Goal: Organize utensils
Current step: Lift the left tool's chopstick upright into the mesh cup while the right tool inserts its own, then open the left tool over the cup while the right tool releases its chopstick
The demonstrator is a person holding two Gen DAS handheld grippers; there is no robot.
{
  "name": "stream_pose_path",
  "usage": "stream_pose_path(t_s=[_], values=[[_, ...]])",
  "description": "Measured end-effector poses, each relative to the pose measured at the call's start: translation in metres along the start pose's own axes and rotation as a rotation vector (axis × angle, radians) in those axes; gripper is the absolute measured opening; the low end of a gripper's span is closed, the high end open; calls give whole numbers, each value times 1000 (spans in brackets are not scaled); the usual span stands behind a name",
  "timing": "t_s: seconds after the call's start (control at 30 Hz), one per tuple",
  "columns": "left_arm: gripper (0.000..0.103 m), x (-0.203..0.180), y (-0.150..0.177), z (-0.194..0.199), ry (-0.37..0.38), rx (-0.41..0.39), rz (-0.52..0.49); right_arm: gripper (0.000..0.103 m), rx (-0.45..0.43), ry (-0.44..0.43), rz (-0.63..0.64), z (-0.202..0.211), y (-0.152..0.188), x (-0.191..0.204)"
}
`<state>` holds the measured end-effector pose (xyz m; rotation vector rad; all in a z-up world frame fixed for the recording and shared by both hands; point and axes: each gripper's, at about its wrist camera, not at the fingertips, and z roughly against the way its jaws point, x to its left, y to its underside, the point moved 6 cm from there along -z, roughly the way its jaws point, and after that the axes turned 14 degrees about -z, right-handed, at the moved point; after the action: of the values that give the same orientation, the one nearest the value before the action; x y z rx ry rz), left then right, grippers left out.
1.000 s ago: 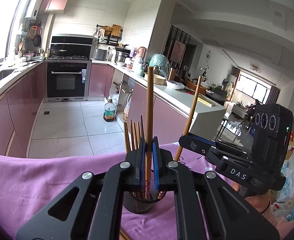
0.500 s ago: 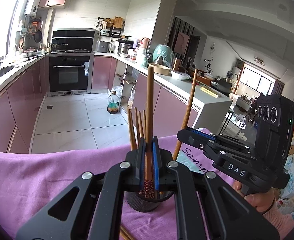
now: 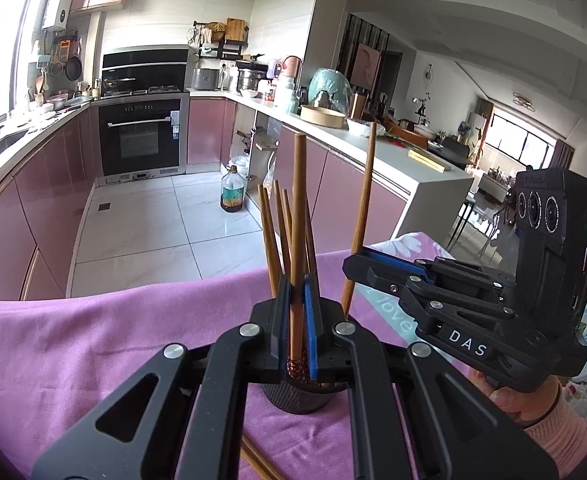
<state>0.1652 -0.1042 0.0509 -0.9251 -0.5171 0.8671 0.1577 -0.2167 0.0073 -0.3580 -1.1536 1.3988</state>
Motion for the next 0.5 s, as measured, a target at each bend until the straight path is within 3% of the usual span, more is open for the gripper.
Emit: stream_pose_path(t_s=[0.5], values=[[7,6,-1,-26,8,80,-13,5,81,20,0,-23,12,-4]])
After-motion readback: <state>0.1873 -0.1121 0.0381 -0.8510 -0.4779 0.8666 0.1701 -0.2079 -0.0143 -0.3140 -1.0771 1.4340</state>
